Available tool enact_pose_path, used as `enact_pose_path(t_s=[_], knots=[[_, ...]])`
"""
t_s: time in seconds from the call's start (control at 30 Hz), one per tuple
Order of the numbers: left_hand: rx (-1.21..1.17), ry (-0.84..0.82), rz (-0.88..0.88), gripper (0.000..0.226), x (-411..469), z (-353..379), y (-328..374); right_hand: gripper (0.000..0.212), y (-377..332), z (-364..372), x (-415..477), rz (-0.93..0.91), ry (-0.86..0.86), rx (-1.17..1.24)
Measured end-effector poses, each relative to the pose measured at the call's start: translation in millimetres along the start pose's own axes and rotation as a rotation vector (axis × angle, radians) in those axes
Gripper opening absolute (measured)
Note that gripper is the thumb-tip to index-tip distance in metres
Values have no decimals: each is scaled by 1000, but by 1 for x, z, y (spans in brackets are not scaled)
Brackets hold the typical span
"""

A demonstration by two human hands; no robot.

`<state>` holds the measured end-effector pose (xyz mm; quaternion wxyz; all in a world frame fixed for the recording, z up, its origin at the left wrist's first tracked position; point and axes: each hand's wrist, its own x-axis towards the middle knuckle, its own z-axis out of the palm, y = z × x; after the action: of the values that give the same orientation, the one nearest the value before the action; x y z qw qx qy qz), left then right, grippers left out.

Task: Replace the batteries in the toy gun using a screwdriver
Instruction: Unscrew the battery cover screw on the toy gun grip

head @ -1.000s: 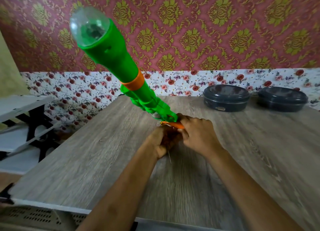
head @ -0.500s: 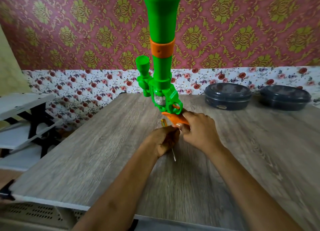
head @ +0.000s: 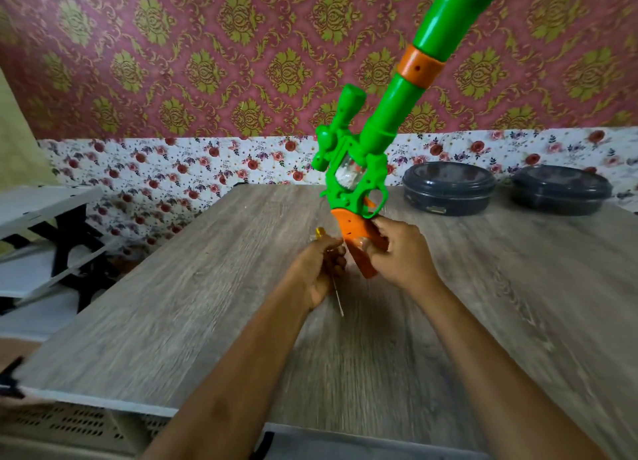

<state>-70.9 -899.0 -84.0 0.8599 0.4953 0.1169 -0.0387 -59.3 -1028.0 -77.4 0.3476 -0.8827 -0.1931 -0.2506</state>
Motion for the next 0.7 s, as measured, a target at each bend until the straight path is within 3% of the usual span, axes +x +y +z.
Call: enact_pose_path(t_s=[0.13, 0.27, 0.33, 0.53, 0.7], knots=[[116, 100, 353, 29, -2, 1, 7, 19, 16, -4, 6, 153, -30, 254], [721, 199, 925, 24, -9, 0, 5, 16, 17, -19, 3, 362, 13, 619], [841, 206, 1131, 30, -15, 4, 3, 23, 19, -28, -3, 503, 15, 780], [826, 177, 1316, 54, -30, 9, 2, 26, 38, -33, -17, 677, 2, 936], [823, 177, 1476, 41, -35, 15, -2, 27, 40, -29, -15, 658, -51, 911]])
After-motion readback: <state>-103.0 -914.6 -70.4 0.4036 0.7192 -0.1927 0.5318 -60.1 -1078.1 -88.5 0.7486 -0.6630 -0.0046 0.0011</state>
